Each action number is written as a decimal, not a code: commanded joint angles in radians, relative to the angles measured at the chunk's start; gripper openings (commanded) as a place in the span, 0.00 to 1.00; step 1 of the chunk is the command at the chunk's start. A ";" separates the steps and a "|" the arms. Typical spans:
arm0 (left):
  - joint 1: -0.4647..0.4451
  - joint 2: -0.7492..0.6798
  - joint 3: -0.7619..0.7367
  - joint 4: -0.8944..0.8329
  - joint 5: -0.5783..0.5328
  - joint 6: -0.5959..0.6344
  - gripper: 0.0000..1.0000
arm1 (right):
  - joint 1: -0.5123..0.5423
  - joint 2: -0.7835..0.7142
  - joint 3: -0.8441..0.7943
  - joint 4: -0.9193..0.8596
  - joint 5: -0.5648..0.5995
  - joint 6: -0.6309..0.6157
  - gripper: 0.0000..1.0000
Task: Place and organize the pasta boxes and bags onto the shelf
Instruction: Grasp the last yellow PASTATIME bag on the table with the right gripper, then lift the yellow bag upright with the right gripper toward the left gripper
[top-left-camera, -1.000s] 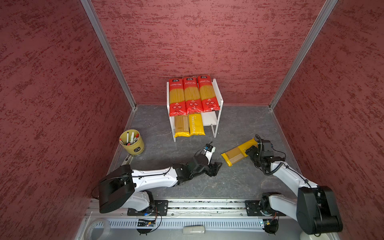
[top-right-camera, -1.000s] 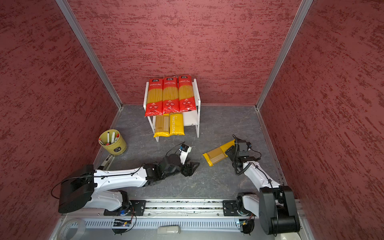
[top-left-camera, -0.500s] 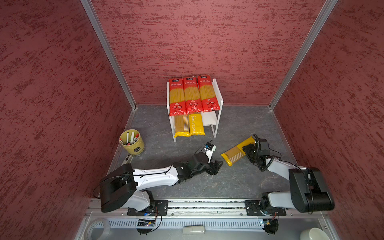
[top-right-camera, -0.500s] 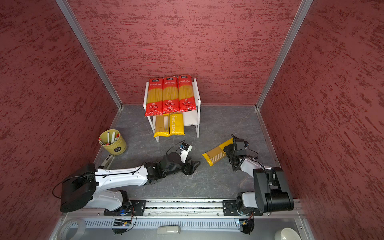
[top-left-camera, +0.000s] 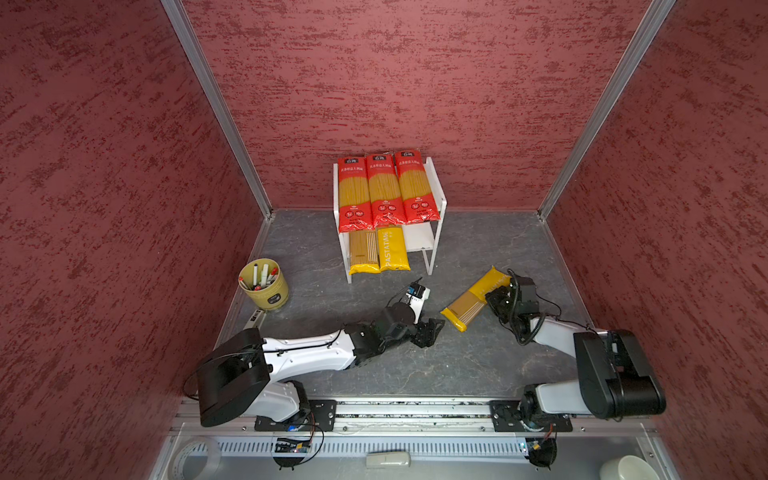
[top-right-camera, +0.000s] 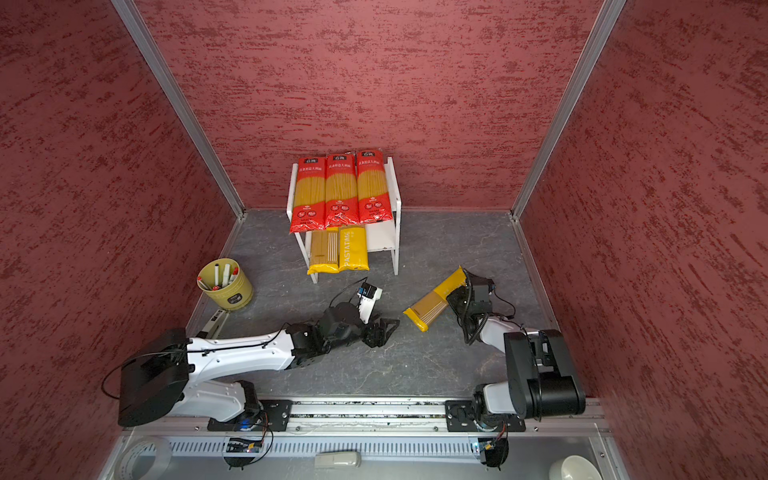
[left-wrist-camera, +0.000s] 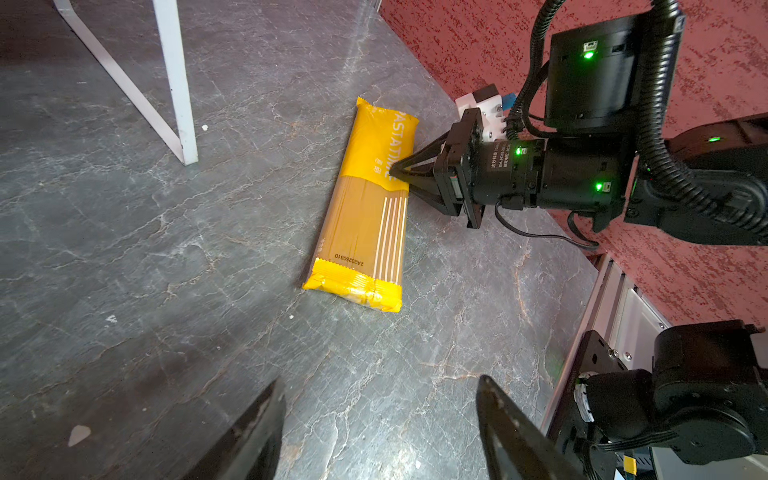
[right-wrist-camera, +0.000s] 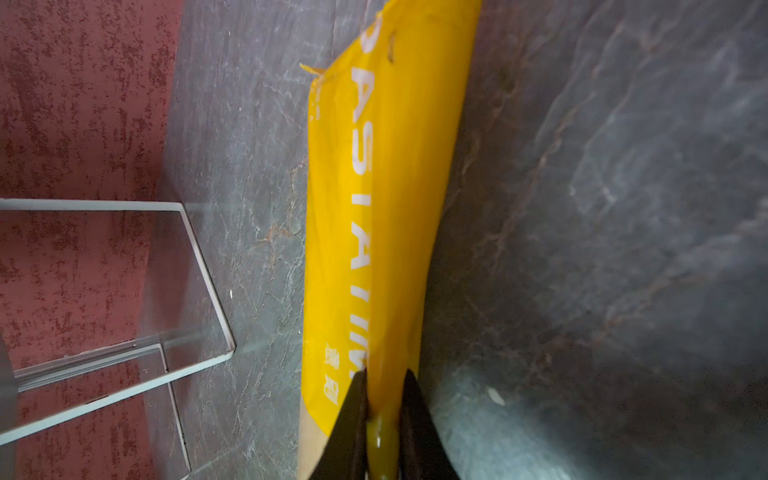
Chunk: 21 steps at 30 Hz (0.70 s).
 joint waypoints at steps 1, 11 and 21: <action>0.014 -0.016 0.017 -0.011 0.017 0.004 0.72 | -0.002 -0.055 -0.001 -0.002 -0.004 -0.041 0.07; 0.061 -0.036 0.022 -0.004 0.060 0.004 0.72 | 0.020 -0.287 0.049 -0.133 0.032 -0.186 0.00; 0.075 -0.064 0.025 0.008 0.100 0.006 0.72 | 0.120 -0.465 0.104 -0.241 0.088 -0.365 0.00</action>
